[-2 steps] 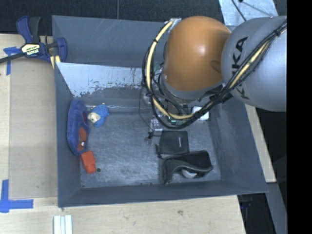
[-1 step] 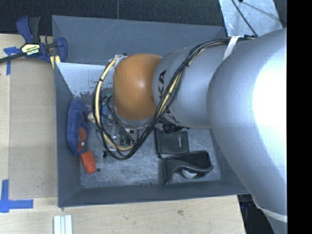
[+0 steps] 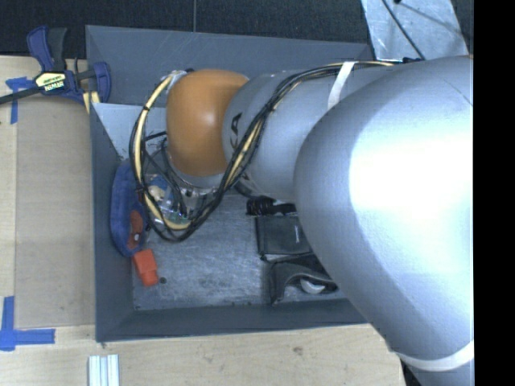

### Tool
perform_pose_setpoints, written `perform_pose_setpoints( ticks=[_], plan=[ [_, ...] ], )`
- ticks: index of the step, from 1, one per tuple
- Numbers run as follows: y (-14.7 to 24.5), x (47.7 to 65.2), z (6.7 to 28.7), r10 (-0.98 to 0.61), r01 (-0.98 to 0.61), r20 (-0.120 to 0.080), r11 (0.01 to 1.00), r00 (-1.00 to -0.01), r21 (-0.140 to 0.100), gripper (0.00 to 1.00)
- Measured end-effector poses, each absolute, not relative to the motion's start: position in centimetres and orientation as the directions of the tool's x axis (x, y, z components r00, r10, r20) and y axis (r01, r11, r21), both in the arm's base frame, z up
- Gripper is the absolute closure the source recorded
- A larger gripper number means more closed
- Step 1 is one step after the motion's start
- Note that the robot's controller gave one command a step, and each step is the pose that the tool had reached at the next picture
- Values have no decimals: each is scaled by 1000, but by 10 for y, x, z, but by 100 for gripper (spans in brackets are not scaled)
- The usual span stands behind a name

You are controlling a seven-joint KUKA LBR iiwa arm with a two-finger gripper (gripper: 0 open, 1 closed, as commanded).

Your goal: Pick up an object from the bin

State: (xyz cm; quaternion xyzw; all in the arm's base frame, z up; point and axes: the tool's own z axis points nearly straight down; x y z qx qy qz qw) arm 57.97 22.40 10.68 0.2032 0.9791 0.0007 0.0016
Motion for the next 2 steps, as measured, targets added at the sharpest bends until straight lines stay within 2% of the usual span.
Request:
perform_pose_setpoints(
  ticks=[1,2],
  plan=[
    [229,550,184,295,294,-7,956,-956,6,0],
    [243,544,131,263,263,3,965,-965,-2,0]
  ],
)
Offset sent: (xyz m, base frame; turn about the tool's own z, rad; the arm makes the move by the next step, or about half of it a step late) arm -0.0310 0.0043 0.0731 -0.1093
